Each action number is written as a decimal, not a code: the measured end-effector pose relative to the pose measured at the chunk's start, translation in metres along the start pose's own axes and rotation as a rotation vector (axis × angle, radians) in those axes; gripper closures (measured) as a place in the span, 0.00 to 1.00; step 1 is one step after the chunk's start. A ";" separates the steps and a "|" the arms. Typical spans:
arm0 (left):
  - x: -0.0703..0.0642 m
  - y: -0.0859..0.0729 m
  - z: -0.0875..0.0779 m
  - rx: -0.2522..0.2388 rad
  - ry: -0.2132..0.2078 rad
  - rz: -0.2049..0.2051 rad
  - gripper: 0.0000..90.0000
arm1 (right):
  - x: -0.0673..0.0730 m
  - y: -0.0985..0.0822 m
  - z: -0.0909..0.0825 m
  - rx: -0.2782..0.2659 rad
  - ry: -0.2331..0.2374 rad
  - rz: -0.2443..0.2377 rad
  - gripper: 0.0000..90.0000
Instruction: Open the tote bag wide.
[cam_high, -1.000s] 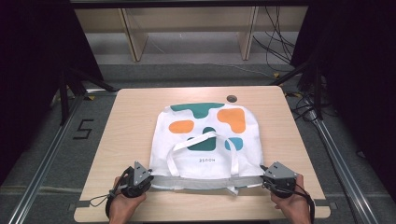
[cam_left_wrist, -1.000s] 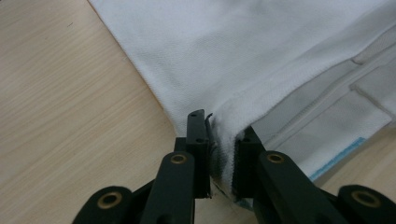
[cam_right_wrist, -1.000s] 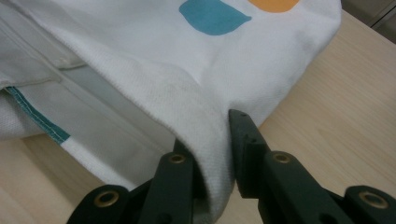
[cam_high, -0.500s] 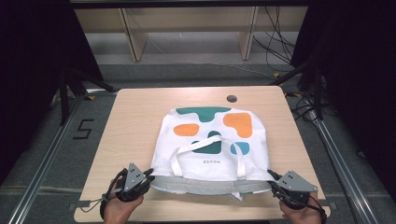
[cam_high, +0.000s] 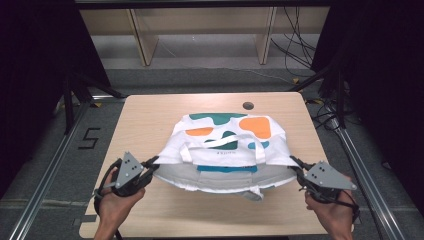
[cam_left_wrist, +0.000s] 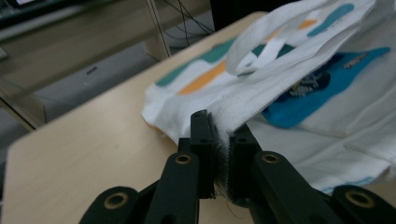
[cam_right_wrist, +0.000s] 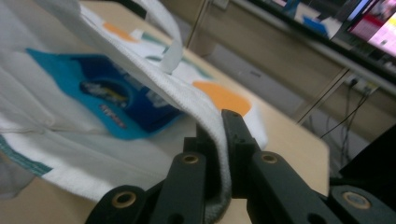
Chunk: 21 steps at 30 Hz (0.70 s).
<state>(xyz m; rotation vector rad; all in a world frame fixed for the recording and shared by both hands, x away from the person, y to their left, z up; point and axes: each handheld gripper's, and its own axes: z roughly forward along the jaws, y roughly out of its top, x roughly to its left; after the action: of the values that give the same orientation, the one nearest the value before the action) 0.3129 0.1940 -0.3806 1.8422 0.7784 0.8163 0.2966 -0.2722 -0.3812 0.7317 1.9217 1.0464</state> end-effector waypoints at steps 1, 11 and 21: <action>0.002 0.007 -0.001 -0.018 0.006 0.013 0.94 | -0.005 0.008 -0.001 -0.021 -0.016 -0.018 0.97; 0.020 0.075 -0.018 -0.159 0.038 0.102 0.96 | -0.047 0.071 -0.010 -0.112 -0.079 -0.035 0.98; 0.044 0.097 -0.014 -0.220 -0.023 -0.029 0.96 | -0.063 0.104 -0.013 -0.149 -0.067 -0.032 0.98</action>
<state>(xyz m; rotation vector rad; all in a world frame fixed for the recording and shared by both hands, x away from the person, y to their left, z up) 0.3429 0.2017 -0.2782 1.6391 0.6714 0.8269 0.3280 -0.2759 -0.2630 0.6418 1.7714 1.1183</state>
